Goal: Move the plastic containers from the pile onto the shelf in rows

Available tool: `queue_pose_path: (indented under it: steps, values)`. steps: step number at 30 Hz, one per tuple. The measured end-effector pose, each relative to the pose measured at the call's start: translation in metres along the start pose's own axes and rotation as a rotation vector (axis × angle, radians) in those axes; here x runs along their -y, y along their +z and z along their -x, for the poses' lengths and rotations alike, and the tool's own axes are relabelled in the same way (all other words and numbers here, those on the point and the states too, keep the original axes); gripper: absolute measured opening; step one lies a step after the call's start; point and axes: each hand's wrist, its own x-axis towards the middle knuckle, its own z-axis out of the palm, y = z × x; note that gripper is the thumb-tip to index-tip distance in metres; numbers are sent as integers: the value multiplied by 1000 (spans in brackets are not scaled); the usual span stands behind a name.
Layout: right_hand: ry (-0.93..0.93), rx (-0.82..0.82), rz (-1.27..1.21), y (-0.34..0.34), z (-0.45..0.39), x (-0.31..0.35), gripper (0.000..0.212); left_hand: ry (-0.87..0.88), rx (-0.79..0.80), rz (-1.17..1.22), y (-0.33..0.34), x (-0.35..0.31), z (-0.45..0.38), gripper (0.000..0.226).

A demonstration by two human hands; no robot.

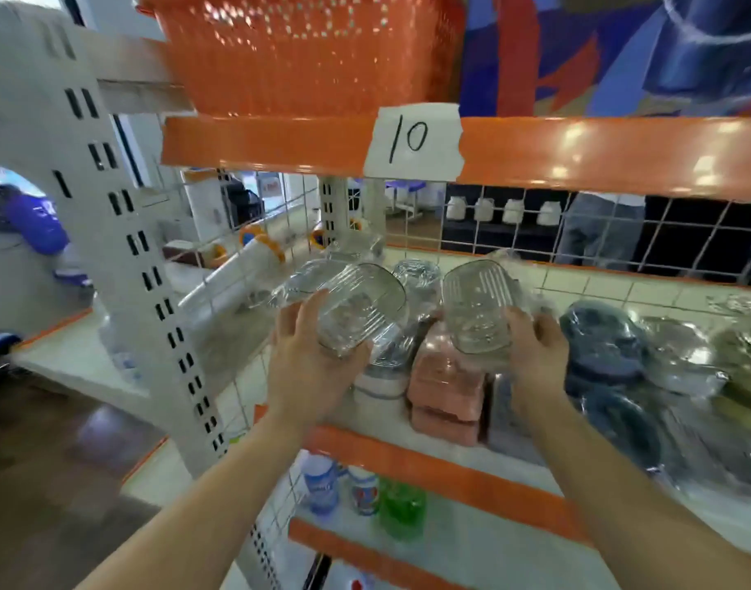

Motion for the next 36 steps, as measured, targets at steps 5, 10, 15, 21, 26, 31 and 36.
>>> queue_pose_path:
  steps: [5,10,15,21,26,31,36]
  values:
    - [15,-17,-22,3,13,2,5,64,2,98,6,12,4,72]
    - [42,-16,30,-1,15,2,31,58,-3,117,15,13,8,73]
    - [90,-23,72,-4,7,1,20,72,3,123,22,11,5,68]
    - [160,23,75,-3,-5,4,24,65,0,145,31,4,3,59]
    - [167,65,52,-3,-12,5,11,73,-22,123,34,-13,-13,56]
    - [138,123,82,-2,-18,11,18,68,-138,130,33,-28,-44,52]
    - [105,173,83,7,-27,10,28,5,-167,50,36,-21,-72,59]
